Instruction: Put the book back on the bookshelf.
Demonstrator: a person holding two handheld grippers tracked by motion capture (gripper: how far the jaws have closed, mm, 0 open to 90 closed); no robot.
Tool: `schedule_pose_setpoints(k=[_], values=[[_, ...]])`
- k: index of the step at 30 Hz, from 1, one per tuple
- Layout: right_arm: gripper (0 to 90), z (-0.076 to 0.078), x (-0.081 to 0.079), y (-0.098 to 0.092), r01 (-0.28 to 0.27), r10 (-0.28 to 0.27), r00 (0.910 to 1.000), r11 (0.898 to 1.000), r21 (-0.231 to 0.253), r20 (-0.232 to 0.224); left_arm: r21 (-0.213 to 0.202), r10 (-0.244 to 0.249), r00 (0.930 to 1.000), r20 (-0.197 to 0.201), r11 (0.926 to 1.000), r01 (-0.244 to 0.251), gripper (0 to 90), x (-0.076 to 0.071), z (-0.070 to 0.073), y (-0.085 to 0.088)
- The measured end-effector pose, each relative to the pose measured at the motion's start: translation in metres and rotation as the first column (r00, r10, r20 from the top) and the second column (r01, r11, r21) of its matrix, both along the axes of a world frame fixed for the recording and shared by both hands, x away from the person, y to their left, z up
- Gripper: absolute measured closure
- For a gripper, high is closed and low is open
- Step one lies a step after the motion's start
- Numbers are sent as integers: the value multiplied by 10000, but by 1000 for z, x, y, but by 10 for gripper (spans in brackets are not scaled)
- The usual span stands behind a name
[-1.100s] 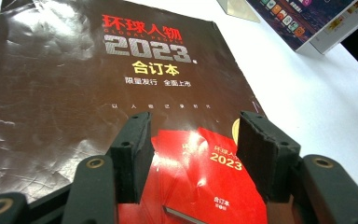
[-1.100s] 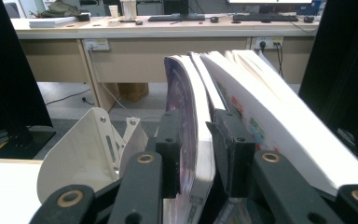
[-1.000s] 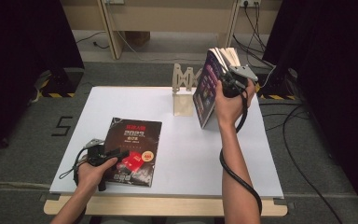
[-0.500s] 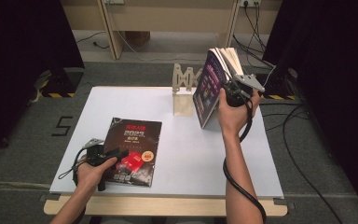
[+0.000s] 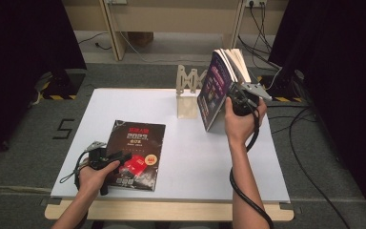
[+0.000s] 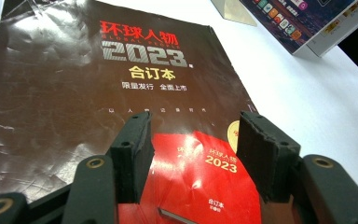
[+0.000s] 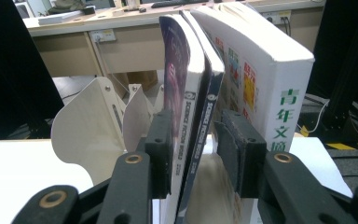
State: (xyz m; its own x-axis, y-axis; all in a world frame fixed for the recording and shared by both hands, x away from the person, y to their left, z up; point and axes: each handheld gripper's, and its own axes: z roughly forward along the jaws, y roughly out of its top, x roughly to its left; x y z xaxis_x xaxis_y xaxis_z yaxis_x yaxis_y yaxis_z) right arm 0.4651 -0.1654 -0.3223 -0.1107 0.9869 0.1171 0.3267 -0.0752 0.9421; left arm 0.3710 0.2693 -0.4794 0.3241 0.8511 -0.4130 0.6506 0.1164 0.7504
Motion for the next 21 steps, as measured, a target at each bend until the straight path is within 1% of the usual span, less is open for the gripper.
schedule_pose_setpoints(k=[2,5,6,7,8,9,10,13,14,17,18,21], values=[[653,-1,-1,1,-64,64,10000,10000,3,-68,-21,34,10000,49,10000,-34,444,0,1,1],[651,-2,-3,1,-120,121,9997,9999,92,-190,67,174,9998,104,9998,-174,445,1,3,3],[650,-3,-3,1,-141,141,9997,9999,18,-190,49,193,9998,81,9998,-194,447,1,3,4],[650,-3,-4,2,-151,153,9996,9999,83,-240,100,255,9996,98,9996,-256,450,1,3,5],[649,-4,-5,2,-204,204,9995,9998,17,-226,157,280,9996,90,9995,-282,453,2,3,6],[648,-5,-6,3,-206,209,9994,9997,98,-271,143,317,9995,82,9994,-318,455,2,3,8],[647,-6,-7,3,-272,274,9992,9996,81,-307,148,357,9993,77,9993,-358,458,2,3,9],[643,-9,-9,3,-397,407,9982,9989,238,-436,163,507,9987,27,9986,-507,469,4,3,12],[643,-10,-9,3,-420,427,9981,9990,171,-455,165,542,9985,11,9984,-542,471,4,3,13],[640,-14,-11,4,-485,502,9969,9984,285,-612,204,664,9978,-33,9976,-663,482,6,2,16],[640,-15,-12,4,-524,539,9964,9983,240,-651,198,715,9974,-72,9973,-714,489,7,2,17],[639,-20,-14,5,-588,611,9951,9978,320,-775,187,908,9956,-208,9957,-905,523,11,1,21]])
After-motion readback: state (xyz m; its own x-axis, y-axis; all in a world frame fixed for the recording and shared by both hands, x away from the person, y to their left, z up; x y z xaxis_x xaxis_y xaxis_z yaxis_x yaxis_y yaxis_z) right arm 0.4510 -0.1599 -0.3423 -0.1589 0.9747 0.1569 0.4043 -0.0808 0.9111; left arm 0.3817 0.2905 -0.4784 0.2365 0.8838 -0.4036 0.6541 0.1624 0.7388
